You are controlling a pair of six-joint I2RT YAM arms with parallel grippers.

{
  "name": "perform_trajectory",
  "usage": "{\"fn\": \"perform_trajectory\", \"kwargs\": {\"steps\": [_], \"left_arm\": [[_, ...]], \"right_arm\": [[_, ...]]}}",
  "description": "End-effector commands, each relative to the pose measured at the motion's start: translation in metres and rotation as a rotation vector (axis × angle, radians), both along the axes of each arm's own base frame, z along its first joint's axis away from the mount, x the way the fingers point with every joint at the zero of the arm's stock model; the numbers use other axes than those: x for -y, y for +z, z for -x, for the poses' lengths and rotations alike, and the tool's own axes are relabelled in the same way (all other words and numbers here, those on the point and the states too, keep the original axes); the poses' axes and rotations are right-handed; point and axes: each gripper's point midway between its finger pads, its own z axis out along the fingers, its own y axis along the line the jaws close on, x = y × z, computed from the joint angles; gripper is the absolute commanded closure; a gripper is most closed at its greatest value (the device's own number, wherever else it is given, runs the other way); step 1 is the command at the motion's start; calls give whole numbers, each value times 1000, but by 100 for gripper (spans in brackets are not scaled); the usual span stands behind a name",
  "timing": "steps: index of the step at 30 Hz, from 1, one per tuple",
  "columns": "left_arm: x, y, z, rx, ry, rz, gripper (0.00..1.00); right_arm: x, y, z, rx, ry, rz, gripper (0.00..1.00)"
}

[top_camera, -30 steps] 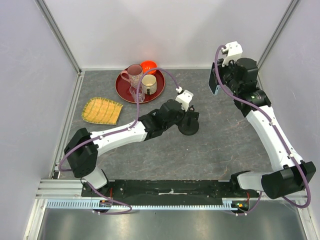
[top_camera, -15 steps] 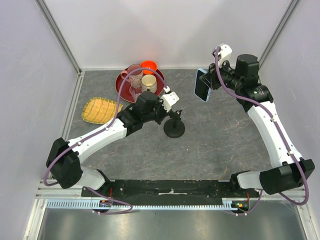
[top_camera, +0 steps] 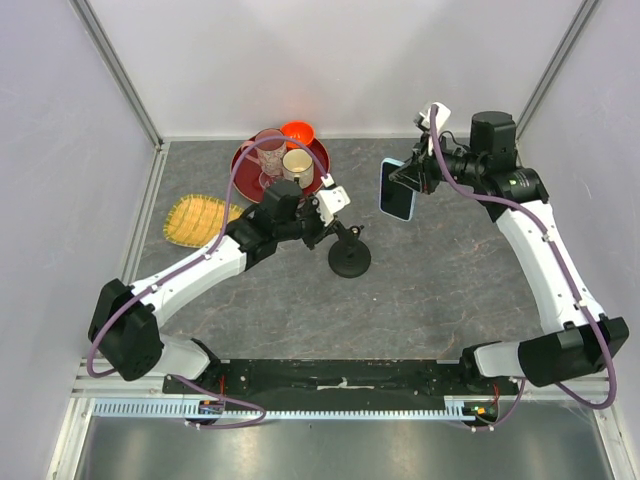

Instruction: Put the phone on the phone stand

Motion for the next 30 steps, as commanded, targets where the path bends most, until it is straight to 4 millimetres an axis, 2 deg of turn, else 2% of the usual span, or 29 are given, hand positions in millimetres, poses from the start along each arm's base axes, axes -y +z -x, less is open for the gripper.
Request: {"fn": "perform_trajectory", "kwargs": {"steps": [1,4,7,11,15,23,28,30], "left_arm": [[4,15,-1,21,-11,66,71],[1,23,-1,14,18,90,52],[-3,29,-1,19,29,111,50],[-6,22,-2,-16,54,108,49],[-9,17,1,-36,66,97,50],[-3,4,5,-69,54,77,52],[0,-3,5,-85,48,67,65],[0,-4,4,-85,48,65,69]], "right_arm": [[4,54,14,138,-16,-41,100],[3,62,19,150,-29,-65,100],[3,67,25,171,-31,-74,100],[-2,72,31,173,-31,-91,100],[-6,73,32,184,-32,-91,100],[-12,70,32,187,-12,-82,100],[-11,58,27,176,-26,-26,100],[-10,61,26,162,-42,-27,100]]}}
